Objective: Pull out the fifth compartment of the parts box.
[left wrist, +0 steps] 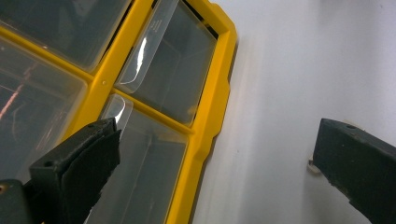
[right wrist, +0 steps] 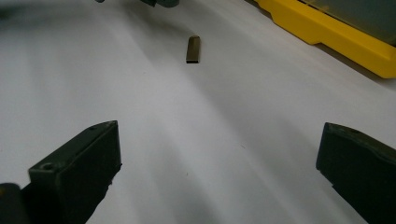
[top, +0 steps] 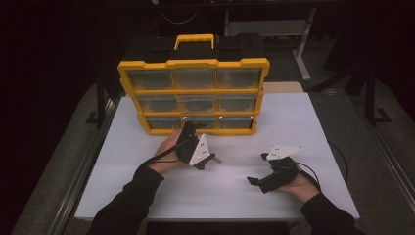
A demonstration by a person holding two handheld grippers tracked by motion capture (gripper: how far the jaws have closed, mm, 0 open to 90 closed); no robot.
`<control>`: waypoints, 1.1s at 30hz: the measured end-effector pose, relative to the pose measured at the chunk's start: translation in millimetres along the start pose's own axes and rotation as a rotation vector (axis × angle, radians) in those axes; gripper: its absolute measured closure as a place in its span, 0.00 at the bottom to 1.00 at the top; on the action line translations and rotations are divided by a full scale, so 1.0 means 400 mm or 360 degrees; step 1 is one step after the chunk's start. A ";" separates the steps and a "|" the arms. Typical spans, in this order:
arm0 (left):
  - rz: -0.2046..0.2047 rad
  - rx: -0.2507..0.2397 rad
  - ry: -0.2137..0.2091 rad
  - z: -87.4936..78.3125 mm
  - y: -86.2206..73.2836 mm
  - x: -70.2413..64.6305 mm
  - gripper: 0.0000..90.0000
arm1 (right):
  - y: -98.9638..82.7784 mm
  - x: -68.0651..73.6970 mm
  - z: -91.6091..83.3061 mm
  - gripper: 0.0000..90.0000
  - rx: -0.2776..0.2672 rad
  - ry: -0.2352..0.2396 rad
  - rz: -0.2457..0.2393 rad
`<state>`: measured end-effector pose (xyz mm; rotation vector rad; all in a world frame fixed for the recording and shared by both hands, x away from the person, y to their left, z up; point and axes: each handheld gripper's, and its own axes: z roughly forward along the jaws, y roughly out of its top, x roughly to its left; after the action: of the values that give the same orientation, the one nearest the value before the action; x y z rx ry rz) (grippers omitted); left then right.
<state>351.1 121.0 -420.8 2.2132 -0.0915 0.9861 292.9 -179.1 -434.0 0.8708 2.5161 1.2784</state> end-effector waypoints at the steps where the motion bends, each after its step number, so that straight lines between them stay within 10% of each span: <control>1: 0.0003 -0.0001 0.0005 0.000 0.000 -0.001 0.00 | 0.000 0.000 0.000 0.00 0.0000 0.0000 -0.0001; 33: 0.0287 0.0049 0.0126 0.000 0.011 -0.024 0.00 | 0.000 0.000 -0.001 0.00 -0.0001 0.0001 -0.0002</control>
<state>342.9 115.8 -424.9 2.2204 -0.2445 1.1790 292.8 -179.4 -433.9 0.8685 2.5162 1.2797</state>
